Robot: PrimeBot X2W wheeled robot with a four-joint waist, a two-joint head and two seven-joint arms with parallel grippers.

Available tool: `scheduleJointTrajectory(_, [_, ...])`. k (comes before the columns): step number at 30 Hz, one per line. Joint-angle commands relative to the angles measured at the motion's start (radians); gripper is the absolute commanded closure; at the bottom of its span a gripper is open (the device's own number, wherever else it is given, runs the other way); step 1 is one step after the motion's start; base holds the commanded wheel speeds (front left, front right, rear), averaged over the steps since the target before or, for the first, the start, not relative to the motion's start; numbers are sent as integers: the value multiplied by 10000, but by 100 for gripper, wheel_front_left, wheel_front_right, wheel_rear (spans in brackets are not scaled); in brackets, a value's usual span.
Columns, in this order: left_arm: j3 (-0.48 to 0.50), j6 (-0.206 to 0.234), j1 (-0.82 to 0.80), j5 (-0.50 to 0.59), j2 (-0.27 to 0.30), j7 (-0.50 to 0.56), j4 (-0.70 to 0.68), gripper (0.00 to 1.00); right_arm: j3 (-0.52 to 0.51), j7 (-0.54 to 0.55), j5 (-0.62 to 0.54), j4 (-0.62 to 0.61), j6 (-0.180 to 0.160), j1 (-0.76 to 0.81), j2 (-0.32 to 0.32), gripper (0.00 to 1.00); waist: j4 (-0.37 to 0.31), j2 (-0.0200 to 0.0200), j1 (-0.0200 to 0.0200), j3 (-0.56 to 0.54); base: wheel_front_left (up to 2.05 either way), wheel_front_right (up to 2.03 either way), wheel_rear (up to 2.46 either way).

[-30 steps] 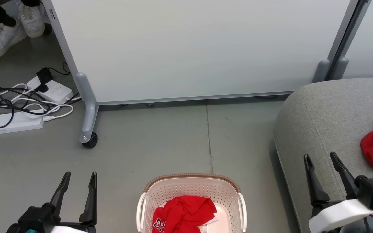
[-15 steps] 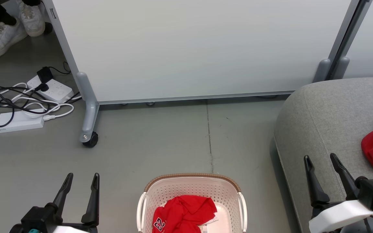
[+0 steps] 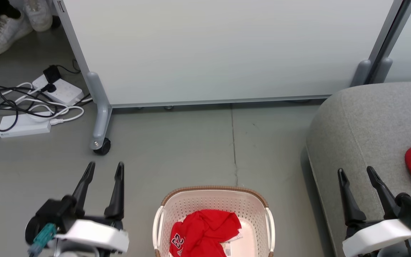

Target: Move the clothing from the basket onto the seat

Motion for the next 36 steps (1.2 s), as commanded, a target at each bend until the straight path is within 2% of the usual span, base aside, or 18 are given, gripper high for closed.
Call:
scheduleJointTrajectory(1, [-64, -140, -595, 14, -115, -51, 153, 0, -11, 53, 47, -187, 16, -116, -28, 0, -47, -1, 0, 343, 0, 0, 0])
scheduleJointTrajectory(8, [-661, -678, -2361, 332, -667, -94, 1410, 0, 199, 107, -144, -640, 16, -838, -33, 0, -455, -1, 0, 1777, 0, 0, 0])
scheduleJointTrajectory(13, [-1138, -1048, -3789, 548, -1292, -127, 2980, 0, 231, -70, -74, -907, 16, -1543, -31, 0, -870, -1, 0, 3251, 0, 0, 0])
scheduleJointTrajectory(19, [-1739, -1418, -5364, 897, -1762, -179, 5085, 0, 334, -372, 31, -1103, 16, -2440, -26, 0, -1330, -1, 0, 5148, 0, 0, 0])
scheduleJointTrajectory(27, [-2449, -1783, -7619, 1322, -1979, -95, 7690, 0, 694, -924, 197, -1314, 16, -3663, -23, 0, -2100, -1, 0, 7641, 0, 0, 0])
scheduleJointTrajectory(33, [-2881, -2113, -8951, 1475, -1984, 717, 9629, 0, 1187, -1523, 534, -1119, 16, -4346, -20, 0, -2841, -1, 0, 9070, 0, 0, 0])
scheduleJointTrajectory(36, [-3013, -2272, -9425, 1497, -1680, 1275, 10470, 0, 1468, -1868, 898, -892, 16, -4621, -18, 0, -3303, -1, 0, 9579, 0, 0, 0])
